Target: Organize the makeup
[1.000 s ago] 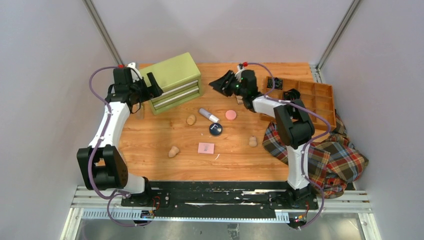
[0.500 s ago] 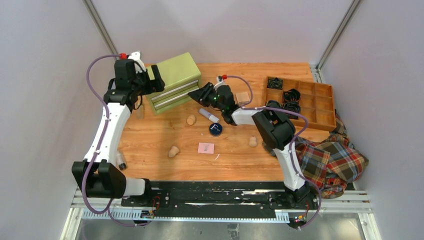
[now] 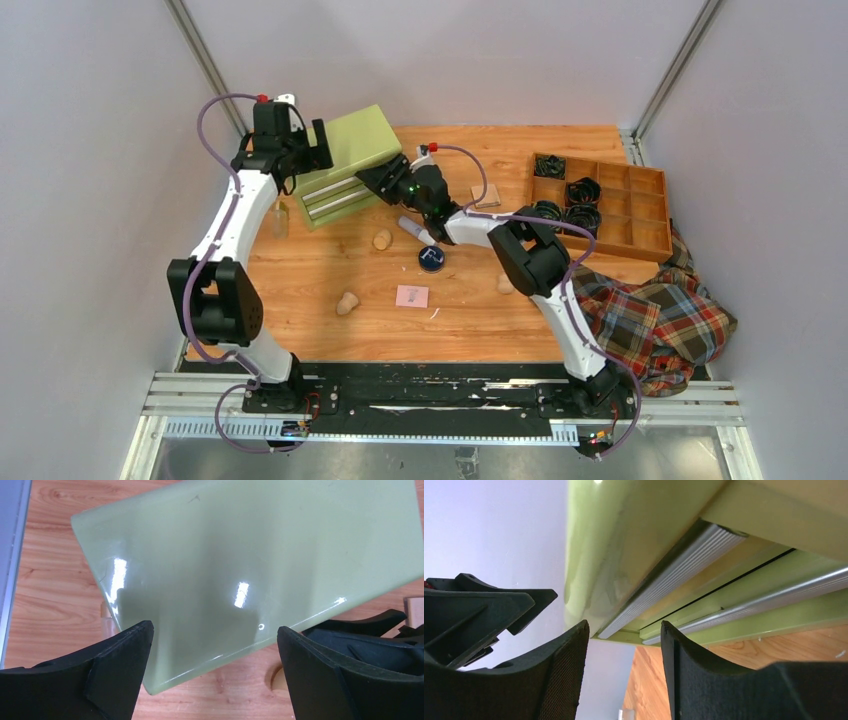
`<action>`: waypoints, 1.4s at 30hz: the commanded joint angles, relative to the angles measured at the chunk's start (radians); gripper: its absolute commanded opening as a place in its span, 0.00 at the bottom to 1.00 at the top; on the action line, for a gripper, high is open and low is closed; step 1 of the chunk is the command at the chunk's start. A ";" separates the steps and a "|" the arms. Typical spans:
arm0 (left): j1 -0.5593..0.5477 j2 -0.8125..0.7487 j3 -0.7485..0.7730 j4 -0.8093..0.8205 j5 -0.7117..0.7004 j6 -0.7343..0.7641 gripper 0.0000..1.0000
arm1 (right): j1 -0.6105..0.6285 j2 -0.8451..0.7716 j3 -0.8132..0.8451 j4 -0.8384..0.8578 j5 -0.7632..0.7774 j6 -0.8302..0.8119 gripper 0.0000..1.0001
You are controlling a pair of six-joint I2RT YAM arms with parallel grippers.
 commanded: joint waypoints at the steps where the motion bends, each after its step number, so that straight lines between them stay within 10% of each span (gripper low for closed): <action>1: 0.001 0.020 0.039 0.027 -0.018 0.006 0.98 | 0.012 0.061 0.050 0.000 0.033 0.027 0.55; 42: 0.000 0.090 -0.090 0.032 0.146 -0.010 0.98 | 0.020 0.164 0.170 0.136 0.160 0.157 0.52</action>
